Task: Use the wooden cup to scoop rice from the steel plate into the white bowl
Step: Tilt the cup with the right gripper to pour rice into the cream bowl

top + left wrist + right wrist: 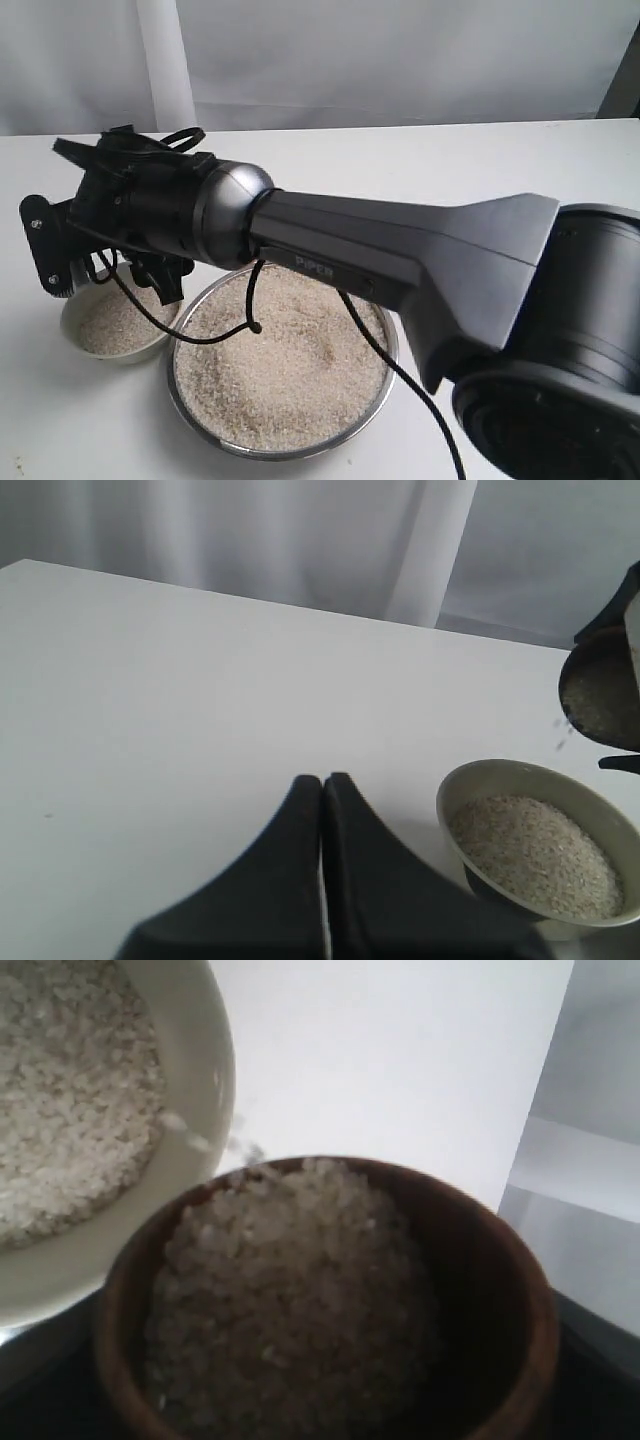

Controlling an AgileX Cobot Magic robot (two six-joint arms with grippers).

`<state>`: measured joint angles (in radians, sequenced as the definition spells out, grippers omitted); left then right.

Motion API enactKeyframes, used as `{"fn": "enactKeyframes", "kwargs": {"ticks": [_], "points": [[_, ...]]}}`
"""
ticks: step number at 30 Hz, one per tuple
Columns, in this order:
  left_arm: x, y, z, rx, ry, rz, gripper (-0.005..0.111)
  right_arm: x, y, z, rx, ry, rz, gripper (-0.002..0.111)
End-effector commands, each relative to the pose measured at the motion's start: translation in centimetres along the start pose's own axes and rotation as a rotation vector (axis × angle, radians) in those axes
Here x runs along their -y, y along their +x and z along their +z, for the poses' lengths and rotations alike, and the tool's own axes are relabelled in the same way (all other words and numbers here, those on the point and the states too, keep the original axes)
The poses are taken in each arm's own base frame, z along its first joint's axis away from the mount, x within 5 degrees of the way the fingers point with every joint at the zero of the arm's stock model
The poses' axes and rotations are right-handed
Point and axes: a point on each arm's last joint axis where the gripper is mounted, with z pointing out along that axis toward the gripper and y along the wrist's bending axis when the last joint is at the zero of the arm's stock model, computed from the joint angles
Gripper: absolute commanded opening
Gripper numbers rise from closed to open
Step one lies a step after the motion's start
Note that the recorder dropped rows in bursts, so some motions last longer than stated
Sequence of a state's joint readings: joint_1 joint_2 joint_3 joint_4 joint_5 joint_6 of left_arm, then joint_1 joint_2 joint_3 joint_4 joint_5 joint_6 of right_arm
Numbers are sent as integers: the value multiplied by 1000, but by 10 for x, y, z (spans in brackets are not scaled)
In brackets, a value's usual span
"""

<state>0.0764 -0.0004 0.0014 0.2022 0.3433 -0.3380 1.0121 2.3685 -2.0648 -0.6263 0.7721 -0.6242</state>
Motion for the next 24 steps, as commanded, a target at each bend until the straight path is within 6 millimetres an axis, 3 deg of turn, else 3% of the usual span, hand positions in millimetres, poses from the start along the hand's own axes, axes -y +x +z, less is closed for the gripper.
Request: {"fn": "enactKeyframes", "kwargs": {"ticks": [1,24], "points": [[1,-1,0,5,10,-5,0,2,-4,-1,-26,55,-69,0],[1,-1,0,5,10,-5,0,-5,-18,-4,-93,104,-317,0]]}}
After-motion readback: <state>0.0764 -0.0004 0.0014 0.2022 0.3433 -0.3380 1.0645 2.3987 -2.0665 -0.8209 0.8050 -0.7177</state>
